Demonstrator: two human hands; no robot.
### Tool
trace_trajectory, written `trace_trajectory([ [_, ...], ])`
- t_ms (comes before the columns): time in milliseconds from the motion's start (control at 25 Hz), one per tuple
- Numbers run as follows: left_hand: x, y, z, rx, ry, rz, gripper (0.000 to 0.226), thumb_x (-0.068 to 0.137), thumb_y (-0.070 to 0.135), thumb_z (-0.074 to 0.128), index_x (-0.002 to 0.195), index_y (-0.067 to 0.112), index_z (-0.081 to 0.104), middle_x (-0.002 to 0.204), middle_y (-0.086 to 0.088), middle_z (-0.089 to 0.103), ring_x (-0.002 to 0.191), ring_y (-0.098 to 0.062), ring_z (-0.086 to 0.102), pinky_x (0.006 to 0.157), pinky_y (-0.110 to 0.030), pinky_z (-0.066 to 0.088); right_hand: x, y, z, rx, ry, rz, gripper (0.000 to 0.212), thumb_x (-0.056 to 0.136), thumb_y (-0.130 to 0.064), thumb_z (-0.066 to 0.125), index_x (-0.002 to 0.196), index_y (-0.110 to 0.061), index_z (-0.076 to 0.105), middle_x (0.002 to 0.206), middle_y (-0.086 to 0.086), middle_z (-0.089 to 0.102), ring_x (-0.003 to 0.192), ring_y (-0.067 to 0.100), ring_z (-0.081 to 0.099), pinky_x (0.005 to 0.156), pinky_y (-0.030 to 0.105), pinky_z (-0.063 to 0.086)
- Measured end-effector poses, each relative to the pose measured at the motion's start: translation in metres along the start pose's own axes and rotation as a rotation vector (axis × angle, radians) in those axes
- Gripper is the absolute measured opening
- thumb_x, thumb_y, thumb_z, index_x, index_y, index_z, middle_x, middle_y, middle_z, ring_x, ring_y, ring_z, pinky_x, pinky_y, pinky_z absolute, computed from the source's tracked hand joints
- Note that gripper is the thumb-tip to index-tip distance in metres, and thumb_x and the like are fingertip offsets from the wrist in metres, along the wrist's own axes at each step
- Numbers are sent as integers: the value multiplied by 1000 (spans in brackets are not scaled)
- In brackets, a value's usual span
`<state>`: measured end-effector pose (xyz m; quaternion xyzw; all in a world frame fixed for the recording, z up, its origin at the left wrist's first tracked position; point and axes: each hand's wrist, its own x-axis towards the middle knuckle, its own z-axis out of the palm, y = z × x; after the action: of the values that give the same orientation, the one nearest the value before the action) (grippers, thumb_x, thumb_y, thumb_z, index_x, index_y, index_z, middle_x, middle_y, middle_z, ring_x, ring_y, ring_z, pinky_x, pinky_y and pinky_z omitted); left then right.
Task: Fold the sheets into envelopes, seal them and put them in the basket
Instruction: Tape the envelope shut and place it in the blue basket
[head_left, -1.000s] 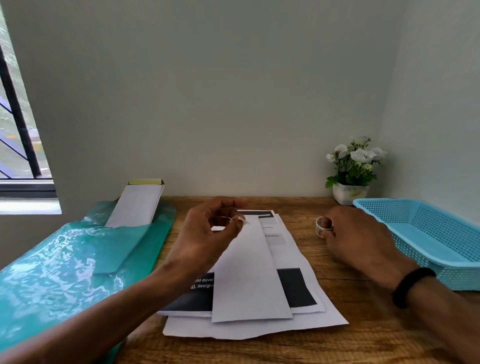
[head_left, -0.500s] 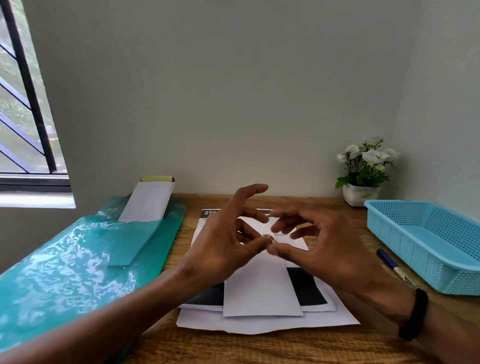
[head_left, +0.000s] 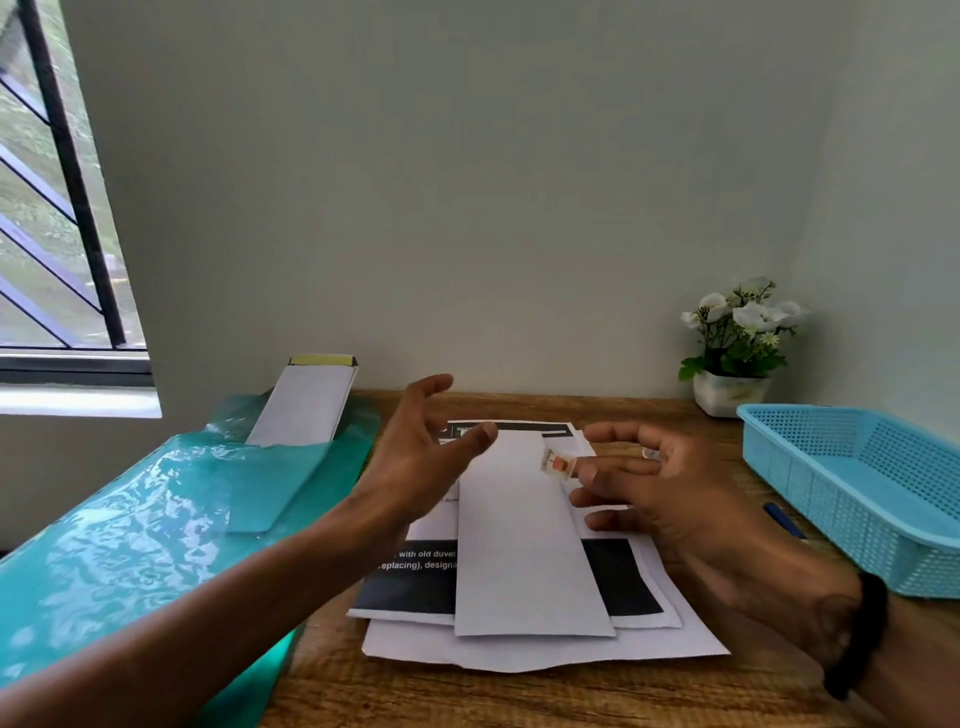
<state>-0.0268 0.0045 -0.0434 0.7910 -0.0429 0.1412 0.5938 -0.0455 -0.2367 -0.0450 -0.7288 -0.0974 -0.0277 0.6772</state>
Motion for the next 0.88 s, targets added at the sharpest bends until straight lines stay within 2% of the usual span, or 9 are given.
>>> trace_trajectory([
  [200, 1, 4, 1, -351, -63, -206, 80, 83, 21, 85, 149, 33, 42, 137, -14, 61, 122, -33, 64, 103, -51, 55, 0, 2, 1, 99, -78, 76, 76, 74, -1, 86, 137, -32, 58, 126, -1, 74, 99, 27, 79, 86, 44, 63],
  [280, 3, 1, 1, -463, -101, -264, 87, 73, 13, 89, 147, 27, 45, 130, -18, 69, 111, -37, 73, 96, -49, 60, 0, 3, 2, 91, -88, 67, 84, 66, -6, 90, 138, -37, 57, 132, -6, 70, 106, 27, 77, 88, 45, 63],
  [360, 2, -1, 1, -457, -164, -278, 86, 71, 3, 89, 144, 24, 48, 124, -21, 72, 103, -39, 76, 91, -50, 62, 0, 4, 3, 108, -73, 38, 88, 61, -11, 92, 137, -40, 57, 136, -11, 68, 111, 25, 75, 89, 45, 63],
  [480, -2, 5, 3, -296, -218, -145, 80, 78, -5, 85, 142, 28, 51, 108, -19, 79, 96, -34, 79, 77, -44, 65, -3, 1, 4, 70, 20, -76, 87, 69, -12, 92, 141, -41, 53, 138, -16, 66, 104, 7, 75, 90, 37, 61],
  [560, -3, 11, 2, -284, -188, -80, 82, 80, -2, 84, 143, 34, 47, 103, -17, 80, 95, -32, 79, 76, -44, 65, -2, 1, 3, 75, 70, -92, 103, 60, -16, 96, 146, -44, 46, 138, -19, 64, 108, 4, 69, 92, 38, 59],
  [640, -6, 16, 2, -356, -181, -79, 83, 78, 8, 87, 146, 34, 46, 108, -17, 79, 99, -32, 78, 83, -45, 64, 1, 2, 2, 230, 70, -57, 121, 47, -11, 97, 149, -47, 43, 140, -9, 66, 116, 18, 69, 99, 50, 58],
  [720, -11, 22, 3, -483, -252, -143, 69, 80, 19, 83, 143, 24, 55, 117, -14, 78, 103, -28, 77, 85, -39, 63, 4, -2, 2, 370, 81, -62, 128, 43, -3, 94, 149, -49, 41, 142, 1, 65, 114, 28, 72, 96, 54, 59],
  [800, -18, 27, 5, -504, -414, -259, 53, 85, 28, 79, 134, 14, 67, 121, -13, 77, 109, -29, 75, 95, -43, 61, 5, -11, 6, 428, 136, -88, 127, 50, 3, 91, 152, -49, 36, 149, 4, 59, 119, 30, 69, 86, 46, 63],
  [880, -25, 26, 8, -445, -561, -372, 51, 84, 28, 81, 131, 13, 68, 119, -14, 77, 112, -33, 75, 99, -50, 59, 11, -21, 10, 440, 202, -114, 123, 60, 7, 87, 155, -47, 32, 155, 4, 51, 124, 28, 63, 75, 36, 65],
])
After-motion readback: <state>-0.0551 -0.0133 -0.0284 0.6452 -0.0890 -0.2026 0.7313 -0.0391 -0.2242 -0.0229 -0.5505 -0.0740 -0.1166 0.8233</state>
